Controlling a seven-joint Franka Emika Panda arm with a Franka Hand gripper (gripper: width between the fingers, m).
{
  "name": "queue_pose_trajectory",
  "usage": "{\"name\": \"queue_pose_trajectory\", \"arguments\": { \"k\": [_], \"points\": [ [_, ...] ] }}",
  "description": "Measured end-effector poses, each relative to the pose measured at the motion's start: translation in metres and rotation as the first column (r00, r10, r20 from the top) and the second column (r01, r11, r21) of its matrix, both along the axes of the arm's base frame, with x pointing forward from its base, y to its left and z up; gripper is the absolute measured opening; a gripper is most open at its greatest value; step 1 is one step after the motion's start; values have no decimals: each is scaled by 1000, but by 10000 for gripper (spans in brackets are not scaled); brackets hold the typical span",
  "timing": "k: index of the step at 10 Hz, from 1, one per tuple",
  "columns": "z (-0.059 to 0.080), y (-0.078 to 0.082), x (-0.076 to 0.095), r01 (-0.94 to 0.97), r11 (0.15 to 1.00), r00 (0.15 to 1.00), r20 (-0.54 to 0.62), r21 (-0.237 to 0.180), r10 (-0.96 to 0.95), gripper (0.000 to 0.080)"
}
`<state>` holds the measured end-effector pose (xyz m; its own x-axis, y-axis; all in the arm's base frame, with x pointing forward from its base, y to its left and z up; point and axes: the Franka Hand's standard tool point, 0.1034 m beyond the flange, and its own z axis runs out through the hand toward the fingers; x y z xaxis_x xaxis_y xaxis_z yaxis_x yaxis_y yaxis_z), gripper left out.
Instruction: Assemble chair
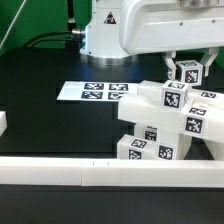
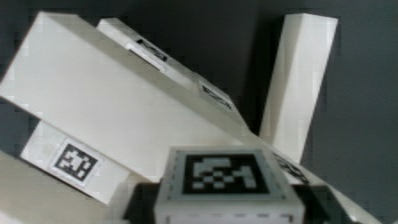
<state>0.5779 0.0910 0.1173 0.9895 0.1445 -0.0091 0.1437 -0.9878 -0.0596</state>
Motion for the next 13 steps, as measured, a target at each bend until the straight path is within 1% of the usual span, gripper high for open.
{"name": "queue_pose_trajectory", "arguments": {
  "k": [3,13],
  "points": [
    [-4,-2,2,1,1000,1000,27,-2,-1,271],
    [-4,-2,4,16,1000,999,39,-1,-16,271]
  ]
}}
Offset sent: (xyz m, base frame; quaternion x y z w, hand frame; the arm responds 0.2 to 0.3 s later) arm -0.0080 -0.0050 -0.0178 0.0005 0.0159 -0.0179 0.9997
